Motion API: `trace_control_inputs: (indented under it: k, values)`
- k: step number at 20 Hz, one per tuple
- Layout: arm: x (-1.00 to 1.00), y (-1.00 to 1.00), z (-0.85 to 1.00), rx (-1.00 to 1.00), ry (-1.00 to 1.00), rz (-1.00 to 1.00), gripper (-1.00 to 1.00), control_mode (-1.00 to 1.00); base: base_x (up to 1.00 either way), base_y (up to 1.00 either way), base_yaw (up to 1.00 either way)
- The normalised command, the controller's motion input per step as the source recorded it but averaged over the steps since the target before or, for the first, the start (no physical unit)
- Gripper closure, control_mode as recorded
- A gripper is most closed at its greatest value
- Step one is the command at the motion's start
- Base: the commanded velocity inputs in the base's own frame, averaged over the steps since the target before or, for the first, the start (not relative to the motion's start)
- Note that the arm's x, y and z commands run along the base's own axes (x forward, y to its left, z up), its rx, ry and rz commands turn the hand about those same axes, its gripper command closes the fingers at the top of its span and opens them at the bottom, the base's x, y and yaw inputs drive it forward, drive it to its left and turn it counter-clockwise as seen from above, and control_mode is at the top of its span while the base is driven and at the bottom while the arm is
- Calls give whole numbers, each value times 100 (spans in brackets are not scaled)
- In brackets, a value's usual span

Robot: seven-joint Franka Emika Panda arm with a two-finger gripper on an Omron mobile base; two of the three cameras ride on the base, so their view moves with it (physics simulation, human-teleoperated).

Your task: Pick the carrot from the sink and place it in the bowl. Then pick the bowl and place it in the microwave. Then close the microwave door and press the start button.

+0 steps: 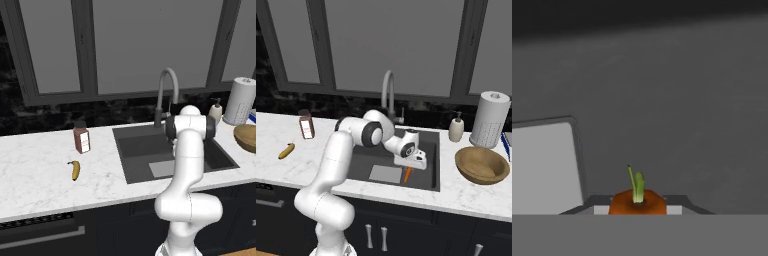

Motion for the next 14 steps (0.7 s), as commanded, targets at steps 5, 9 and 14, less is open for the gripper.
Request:
trace_control_inputs:
  k: [5,9,14]
  values:
    - [-3,-5,95,0,-1,-4,100,-100,0,0,0]
    - [-26,-8,100,2,-5,-4,100,-100,0,0,0]
    - [-60,-11,81,0,-14,-5,100,-100,0,0,0]
